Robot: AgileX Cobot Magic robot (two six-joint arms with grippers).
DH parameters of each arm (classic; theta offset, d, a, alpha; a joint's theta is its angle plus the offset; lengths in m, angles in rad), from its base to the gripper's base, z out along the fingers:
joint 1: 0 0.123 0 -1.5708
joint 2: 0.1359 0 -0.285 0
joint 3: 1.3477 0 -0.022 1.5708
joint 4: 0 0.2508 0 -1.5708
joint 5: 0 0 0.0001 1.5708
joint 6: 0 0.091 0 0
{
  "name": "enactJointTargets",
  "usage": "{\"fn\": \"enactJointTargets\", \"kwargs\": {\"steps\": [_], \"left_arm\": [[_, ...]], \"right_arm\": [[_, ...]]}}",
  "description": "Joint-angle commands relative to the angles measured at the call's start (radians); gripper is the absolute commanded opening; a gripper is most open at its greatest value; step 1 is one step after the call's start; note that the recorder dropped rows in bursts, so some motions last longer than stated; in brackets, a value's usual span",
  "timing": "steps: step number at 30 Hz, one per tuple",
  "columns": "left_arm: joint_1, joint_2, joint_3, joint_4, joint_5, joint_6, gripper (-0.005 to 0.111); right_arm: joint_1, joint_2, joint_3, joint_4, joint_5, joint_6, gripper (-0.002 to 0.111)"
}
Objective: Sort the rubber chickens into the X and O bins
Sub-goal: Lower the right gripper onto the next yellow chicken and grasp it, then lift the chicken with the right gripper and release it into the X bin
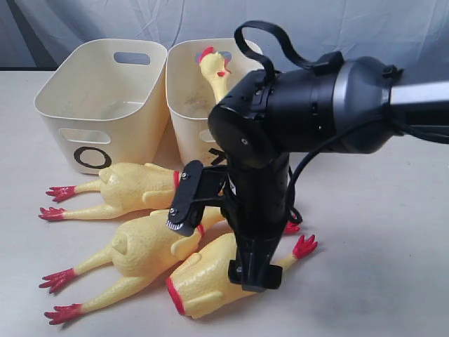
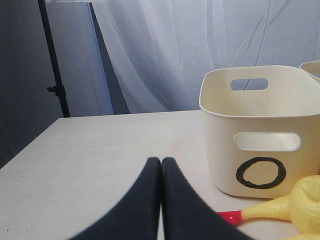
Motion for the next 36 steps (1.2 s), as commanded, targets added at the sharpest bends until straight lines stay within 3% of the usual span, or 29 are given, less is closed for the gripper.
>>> {"fn": "enactJointTargets", "kwargs": {"steps": [1,8,12,13,15,17,18,20,24,31,36], "left_arm": [[-0.008,-0.005,-0.001,-0.006,-0.01,-0.007,0.0],[-0.008,-0.005,-0.001,-0.006,-0.01,-0.007,0.0],[-0.008,-0.005,-0.001,-0.006,-0.01,-0.007,0.0],[-0.008,-0.005,-0.001,-0.006,-0.01,-0.007,0.0],[-0.008,-0.005,-0.001,-0.006,-0.01,-0.007,0.0],[-0.008,-0.005,-0.001,-0.006,-0.01,-0.007,0.0],[-0.008,-0.005,-0.001,-0.006,-0.01,-0.007,0.0],[-0.008,-0.005,-0.001,-0.006,-0.01,-0.007,0.0],[-0.008,-0.005,-0.001,-0.006,-0.01,-0.007,0.0],[-0.008,-0.005,-0.001,-0.006,-0.01,-0.007,0.0],[-0.008,-0.005,-0.001,-0.006,-0.01,-0.007,0.0]], "right_arm": [[0.002,0.024,0.01,-0.006,-0.088,-0.008,0.104],[0.004,0.039,0.01,0.074,-0.195,-0.055,0.104],[0.004,0.062,0.01,0.2,-0.153,-0.151,0.101],[0.005,0.069,0.01,0.228,-0.116,-0.179,0.094],[0.016,0.08,0.01,0.251,-0.041,-0.215,0.067],[0.027,0.082,0.01,0.245,0.053,-0.236,0.014],[0.033,0.082,0.01,0.249,0.088,-0.235,0.002],[0.044,0.076,0.005,0.269,0.147,-0.237,0.006],[0.056,0.035,-0.052,0.378,0.172,-0.238,-0.001],[0.056,-0.081,-0.378,0.722,0.172,-0.413,-0.001],[0.049,-0.117,-0.568,0.557,-0.244,-0.421,-0.001]]}}
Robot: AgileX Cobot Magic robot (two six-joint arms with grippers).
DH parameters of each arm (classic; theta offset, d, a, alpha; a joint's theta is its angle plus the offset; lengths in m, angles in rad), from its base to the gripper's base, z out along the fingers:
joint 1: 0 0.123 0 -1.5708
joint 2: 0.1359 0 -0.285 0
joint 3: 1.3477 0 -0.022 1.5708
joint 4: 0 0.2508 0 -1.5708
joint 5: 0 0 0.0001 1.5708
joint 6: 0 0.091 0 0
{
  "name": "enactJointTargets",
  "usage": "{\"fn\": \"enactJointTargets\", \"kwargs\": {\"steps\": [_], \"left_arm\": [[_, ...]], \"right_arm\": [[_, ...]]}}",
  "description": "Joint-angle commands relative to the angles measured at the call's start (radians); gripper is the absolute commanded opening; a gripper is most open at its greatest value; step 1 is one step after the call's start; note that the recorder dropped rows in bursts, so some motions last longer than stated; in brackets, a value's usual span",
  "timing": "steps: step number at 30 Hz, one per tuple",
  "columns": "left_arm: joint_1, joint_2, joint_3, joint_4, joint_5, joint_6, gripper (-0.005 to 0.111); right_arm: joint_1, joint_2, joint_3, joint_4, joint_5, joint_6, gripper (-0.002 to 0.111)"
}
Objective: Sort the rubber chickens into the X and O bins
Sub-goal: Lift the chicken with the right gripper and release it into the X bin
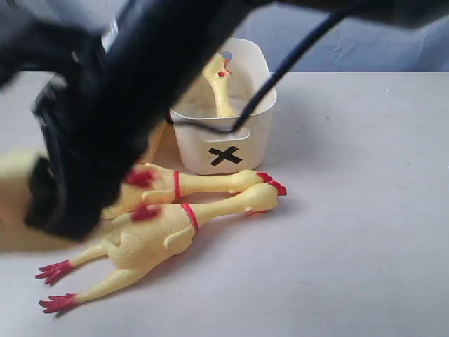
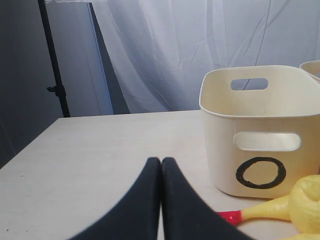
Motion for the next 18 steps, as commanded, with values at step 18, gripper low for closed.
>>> {"fn": "enactJointTargets", "kwargs": {"steps": [18], "left_arm": [[-0.008,-0.005,-0.001,-0.006,-0.01,-0.007,0.0]], "right_arm": [[-0.36,0.254,-0.127,-0.606,-0.779,0.979,0.005]]}}
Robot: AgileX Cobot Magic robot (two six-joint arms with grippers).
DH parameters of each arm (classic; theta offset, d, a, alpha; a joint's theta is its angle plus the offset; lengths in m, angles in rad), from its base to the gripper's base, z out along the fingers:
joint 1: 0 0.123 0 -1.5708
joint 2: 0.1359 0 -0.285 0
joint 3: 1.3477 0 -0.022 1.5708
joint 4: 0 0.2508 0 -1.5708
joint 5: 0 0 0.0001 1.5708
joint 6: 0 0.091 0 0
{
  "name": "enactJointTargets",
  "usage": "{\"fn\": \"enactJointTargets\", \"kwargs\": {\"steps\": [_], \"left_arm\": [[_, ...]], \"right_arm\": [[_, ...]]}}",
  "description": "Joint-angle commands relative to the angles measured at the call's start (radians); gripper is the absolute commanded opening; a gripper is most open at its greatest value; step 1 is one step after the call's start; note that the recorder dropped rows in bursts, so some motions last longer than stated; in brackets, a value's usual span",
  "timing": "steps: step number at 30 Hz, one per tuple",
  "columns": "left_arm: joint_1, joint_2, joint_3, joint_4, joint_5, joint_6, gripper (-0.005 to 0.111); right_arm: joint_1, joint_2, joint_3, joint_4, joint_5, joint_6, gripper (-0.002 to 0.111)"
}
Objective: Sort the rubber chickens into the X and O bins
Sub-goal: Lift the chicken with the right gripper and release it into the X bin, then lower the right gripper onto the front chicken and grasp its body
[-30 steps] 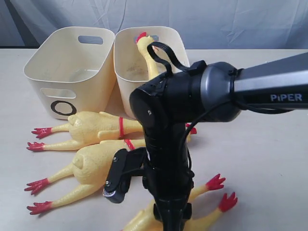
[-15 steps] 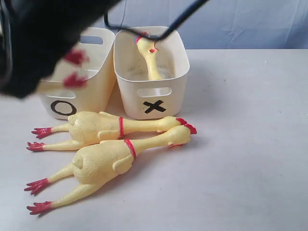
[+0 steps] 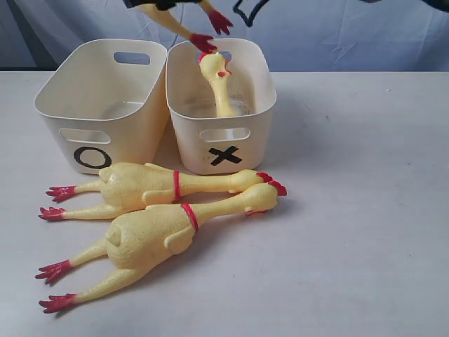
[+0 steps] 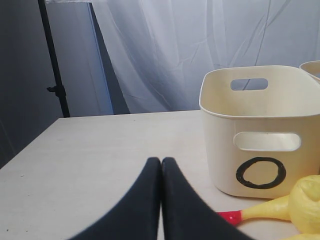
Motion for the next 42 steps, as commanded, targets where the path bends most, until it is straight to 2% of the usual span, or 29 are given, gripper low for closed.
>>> {"fn": "enactJointTargets", "kwargs": {"steps": [1,6,9,13,19,24,28,32,38,42], "left_arm": [[-0.008,-0.005,-0.001,-0.006,-0.008,-0.007,0.0],[-0.008,-0.005,-0.001,-0.006,-0.008,-0.007,0.0],[-0.008,-0.005,-0.001,-0.006,-0.008,-0.007,0.0],[-0.008,-0.005,-0.001,-0.006,-0.008,-0.007,0.0],[-0.008,-0.005,-0.001,-0.006,-0.008,-0.007,0.0],[-0.008,-0.005,-0.001,-0.006,-0.008,-0.007,0.0],[-0.008,-0.005,-0.001,-0.006,-0.008,-0.007,0.0],[-0.008,-0.005,-0.001,-0.006,-0.008,-0.007,0.0],[-0.008,-0.005,-0.001,-0.006,-0.008,-0.007,0.0],[-0.008,-0.005,-0.001,-0.006,-0.008,-0.007,0.0]], "right_arm": [[-0.07,0.06,-0.002,-0.008,0.028,0.176,0.011],[-0.092,0.077,-0.002,0.022,0.116,0.217,0.049],[-0.085,0.073,-0.002,0.054,0.143,0.213,0.061],[-0.062,0.046,-0.002,0.118,0.174,0.12,0.063],[-0.032,0.019,-0.002,0.116,0.333,-0.058,0.063],[0.023,0.014,-0.002,0.169,0.636,-0.455,0.063],[0.086,0.034,-0.002,0.172,0.801,-0.601,0.063],[0.159,0.067,-0.002,0.17,0.817,-0.615,0.063],[0.252,0.158,-0.002,0.17,0.795,-0.734,0.063],[0.289,0.224,-0.002,0.166,0.802,-0.733,0.075]]}}
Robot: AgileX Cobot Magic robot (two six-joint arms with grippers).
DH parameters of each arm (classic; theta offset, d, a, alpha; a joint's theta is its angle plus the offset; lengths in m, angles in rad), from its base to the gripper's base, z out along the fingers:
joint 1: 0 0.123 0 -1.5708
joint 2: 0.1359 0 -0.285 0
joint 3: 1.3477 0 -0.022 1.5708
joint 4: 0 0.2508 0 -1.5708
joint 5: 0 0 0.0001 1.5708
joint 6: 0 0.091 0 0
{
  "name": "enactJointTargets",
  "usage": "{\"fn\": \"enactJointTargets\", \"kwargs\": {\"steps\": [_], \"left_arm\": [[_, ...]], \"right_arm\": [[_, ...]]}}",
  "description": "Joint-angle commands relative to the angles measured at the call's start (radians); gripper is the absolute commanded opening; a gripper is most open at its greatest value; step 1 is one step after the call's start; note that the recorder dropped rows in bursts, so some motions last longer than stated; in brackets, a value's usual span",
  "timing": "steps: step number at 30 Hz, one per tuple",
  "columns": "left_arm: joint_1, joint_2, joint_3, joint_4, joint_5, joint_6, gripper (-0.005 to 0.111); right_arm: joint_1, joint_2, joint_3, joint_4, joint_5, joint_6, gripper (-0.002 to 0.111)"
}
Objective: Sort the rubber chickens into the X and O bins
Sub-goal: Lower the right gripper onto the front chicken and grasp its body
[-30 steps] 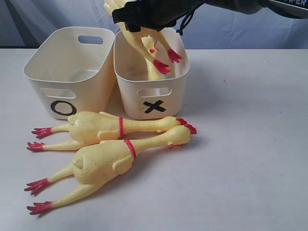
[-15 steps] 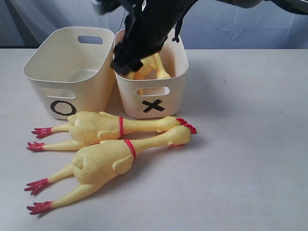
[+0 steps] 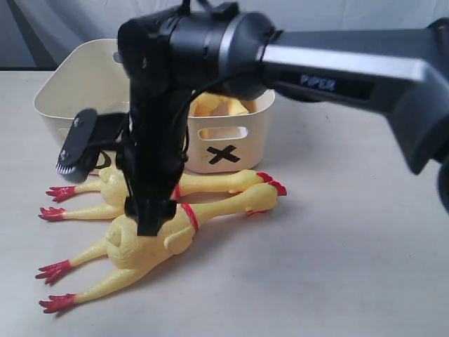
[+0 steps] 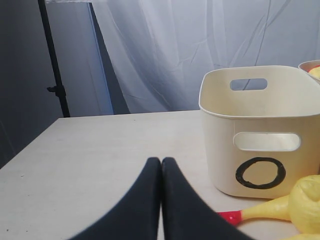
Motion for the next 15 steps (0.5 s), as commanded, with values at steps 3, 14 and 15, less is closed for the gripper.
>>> {"fn": "enactJointTargets", "kwargs": {"steps": [3,14,15], "left_arm": [[-0.008,-0.005,-0.001,-0.006,-0.008,-0.007,0.0],[-0.008,-0.005,-0.001,-0.006,-0.008,-0.007,0.0],[-0.008,-0.005,-0.001,-0.006,-0.008,-0.007,0.0]], "right_arm": [[0.051,0.097,-0.002,-0.012,0.019,-0.021,0.078],[0.088,0.208,-0.002,-0.045,0.089,0.009,0.001],[0.088,0.208,-0.002,-0.037,0.089,0.009,0.001]]}}
